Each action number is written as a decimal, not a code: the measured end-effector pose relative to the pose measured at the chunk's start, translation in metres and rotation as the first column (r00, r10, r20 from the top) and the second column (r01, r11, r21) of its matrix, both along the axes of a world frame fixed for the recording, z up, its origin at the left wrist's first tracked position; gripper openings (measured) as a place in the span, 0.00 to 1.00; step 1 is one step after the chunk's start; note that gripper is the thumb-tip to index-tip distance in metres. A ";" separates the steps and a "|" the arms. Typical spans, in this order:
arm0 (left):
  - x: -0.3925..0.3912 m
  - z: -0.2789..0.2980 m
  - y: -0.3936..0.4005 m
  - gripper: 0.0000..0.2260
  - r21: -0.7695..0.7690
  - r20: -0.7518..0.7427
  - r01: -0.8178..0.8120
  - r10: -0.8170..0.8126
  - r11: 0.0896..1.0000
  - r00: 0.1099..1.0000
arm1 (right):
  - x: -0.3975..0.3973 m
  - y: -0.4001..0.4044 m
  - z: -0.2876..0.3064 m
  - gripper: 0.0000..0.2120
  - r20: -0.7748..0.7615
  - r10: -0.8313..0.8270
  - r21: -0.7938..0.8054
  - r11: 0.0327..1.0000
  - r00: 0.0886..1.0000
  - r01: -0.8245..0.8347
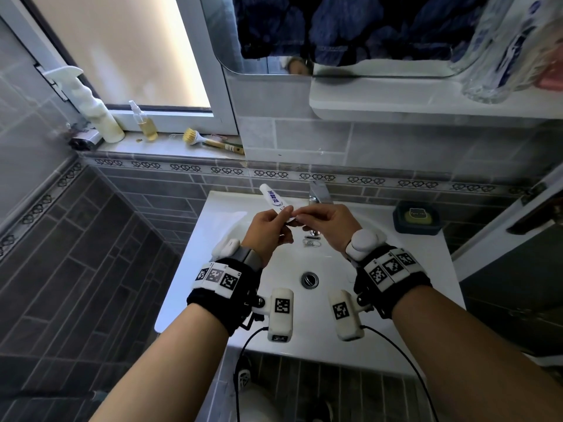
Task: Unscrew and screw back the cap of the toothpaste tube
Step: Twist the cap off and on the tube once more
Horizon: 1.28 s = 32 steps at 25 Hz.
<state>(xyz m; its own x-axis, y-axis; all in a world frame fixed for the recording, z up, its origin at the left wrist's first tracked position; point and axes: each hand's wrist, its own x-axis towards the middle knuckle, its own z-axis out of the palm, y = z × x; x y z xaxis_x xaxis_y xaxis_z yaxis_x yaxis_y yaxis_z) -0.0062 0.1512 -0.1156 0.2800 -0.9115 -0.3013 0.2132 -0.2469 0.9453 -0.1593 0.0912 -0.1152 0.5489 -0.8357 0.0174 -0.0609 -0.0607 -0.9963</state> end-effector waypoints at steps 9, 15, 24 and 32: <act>0.002 0.005 0.004 0.11 -0.102 0.364 0.008 0.030 0.995 0.931 | 0.004 -0.002 0.005 0.08 -0.074 -0.136 0.018 0.990 0.988 0.138; 0.002 0.009 0.005 0.12 -0.081 0.463 0.074 -0.028 0.994 0.886 | 0.003 -0.005 0.007 0.13 -0.144 -0.200 -0.007 0.980 0.969 0.201; 0.012 0.005 0.017 0.03 -0.025 -0.117 -0.079 0.076 0.997 0.990 | 0.014 0.013 0.004 0.09 -0.083 -0.061 0.006 0.998 0.995 0.062; 0.021 0.016 0.007 0.06 -0.010 -0.211 -0.011 0.009 1.000 0.977 | 0.014 0.004 0.016 0.06 -0.101 -0.059 -0.064 0.997 0.993 0.053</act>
<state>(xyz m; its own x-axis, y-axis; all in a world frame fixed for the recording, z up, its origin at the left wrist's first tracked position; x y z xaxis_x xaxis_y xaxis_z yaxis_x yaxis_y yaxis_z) 0.0146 0.1581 -0.0992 0.2199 -0.9126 -0.3447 0.4109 -0.2339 0.8812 -0.1456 0.0950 -0.0994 0.5029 -0.8642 0.0158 -0.1674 -0.1153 -0.9791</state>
